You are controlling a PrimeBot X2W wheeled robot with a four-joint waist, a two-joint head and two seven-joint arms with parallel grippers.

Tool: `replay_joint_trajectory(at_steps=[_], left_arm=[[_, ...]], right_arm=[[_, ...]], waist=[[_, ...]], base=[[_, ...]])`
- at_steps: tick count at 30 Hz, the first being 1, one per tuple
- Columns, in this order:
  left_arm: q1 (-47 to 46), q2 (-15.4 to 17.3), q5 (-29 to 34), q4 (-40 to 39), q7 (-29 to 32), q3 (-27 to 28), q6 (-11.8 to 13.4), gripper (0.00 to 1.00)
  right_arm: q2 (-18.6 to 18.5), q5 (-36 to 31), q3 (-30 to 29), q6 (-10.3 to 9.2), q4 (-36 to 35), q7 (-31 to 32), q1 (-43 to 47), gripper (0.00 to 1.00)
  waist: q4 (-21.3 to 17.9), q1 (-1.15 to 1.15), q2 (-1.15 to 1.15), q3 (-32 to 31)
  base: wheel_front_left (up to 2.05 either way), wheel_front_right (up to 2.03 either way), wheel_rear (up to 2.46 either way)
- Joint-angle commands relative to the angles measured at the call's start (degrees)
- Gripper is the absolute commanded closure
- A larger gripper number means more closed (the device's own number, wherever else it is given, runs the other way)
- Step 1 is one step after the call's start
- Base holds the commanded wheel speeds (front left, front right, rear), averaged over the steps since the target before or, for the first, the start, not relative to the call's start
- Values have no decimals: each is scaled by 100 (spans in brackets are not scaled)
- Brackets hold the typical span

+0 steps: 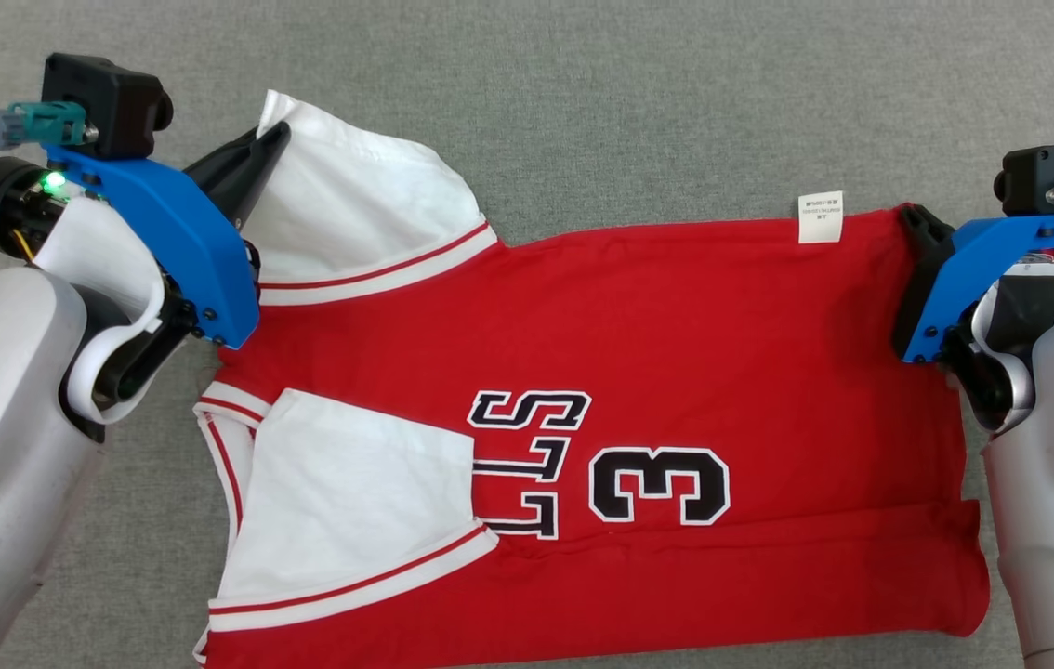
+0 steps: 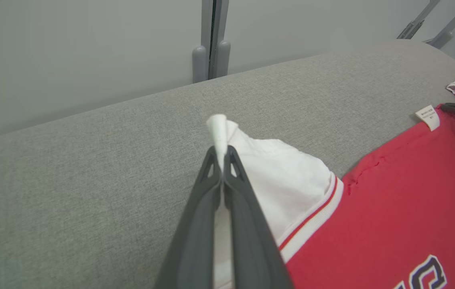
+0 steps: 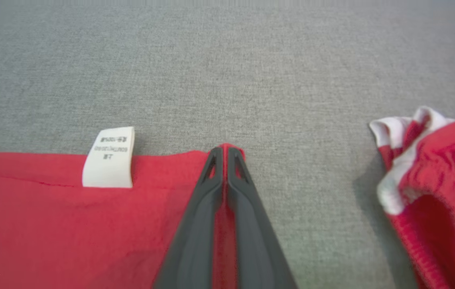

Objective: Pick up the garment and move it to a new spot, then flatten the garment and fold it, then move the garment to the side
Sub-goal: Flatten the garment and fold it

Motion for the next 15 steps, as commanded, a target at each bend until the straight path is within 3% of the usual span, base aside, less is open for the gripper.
replay_joint_trajectory(at_steps=[1,9,15], left_arm=[[-57,11,-21,21,-87,-27,-8,100],[248,134,-131,-169,-684,-198,-8,100],[970,356,-177,-605,-1275,-167,41,100]], right_arm=[[-35,24,39,1,29,-108,-86,100],[-76,52,274,1,-84,-874,155,100],[-54,246,324,1,-470,-1375,778,100]], waist=[[-3,0,0,-46],[-9,0,0,-415],[9,0,0,-835]], base=[[0,0,0],[0,0,0],[0,0,0]])
